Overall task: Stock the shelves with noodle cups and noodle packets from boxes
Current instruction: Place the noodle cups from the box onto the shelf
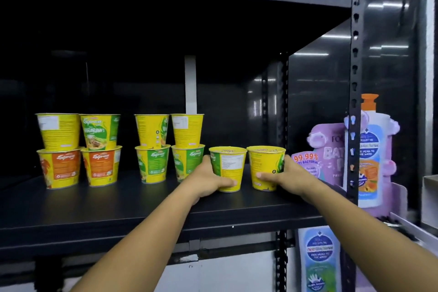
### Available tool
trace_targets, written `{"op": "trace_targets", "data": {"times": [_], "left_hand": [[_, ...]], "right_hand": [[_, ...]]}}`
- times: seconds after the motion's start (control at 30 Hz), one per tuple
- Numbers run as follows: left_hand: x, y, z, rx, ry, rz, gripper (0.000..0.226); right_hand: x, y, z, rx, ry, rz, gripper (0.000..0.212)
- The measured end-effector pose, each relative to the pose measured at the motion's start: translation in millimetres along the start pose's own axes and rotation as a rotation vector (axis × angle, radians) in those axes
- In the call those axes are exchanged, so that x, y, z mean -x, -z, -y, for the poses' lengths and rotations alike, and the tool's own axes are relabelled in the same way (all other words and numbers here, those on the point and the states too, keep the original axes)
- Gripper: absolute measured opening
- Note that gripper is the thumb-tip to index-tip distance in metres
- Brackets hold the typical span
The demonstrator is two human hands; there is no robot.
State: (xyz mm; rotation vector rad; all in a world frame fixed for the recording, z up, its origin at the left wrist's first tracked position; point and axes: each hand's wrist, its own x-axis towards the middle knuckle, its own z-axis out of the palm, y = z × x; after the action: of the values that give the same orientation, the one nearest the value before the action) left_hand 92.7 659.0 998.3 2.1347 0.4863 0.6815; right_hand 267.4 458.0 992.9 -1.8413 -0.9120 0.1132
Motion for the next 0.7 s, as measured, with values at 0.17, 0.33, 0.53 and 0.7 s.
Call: {"op": "trace_targets", "data": {"times": [0.17, 0.33, 0.53, 0.7], "left_hand": [[-29.2, -15.1, -9.4, -0.039, 0.079, -0.006, 0.105], [-55.3, -24.6, -19.2, -0.053, 0.148, -0.028, 0.109], [-65.0, -44.7, -13.1, -0.126, 0.140, -0.124, 0.086], [-67.7, -45.9, -6.5, -0.227, 0.089, -0.087, 0.090]], "right_hand": [[-31.7, 16.4, -17.6, -0.018, -0.026, 0.039, 0.082], [-62.0, 20.2, -31.2, 0.014, -0.038, 0.037, 0.093], [-63.6, 10.2, -36.5, 0.097, -0.022, -0.068, 0.080], [-63.6, 6.7, -38.4, 0.228, -0.027, -0.087, 0.082]]}}
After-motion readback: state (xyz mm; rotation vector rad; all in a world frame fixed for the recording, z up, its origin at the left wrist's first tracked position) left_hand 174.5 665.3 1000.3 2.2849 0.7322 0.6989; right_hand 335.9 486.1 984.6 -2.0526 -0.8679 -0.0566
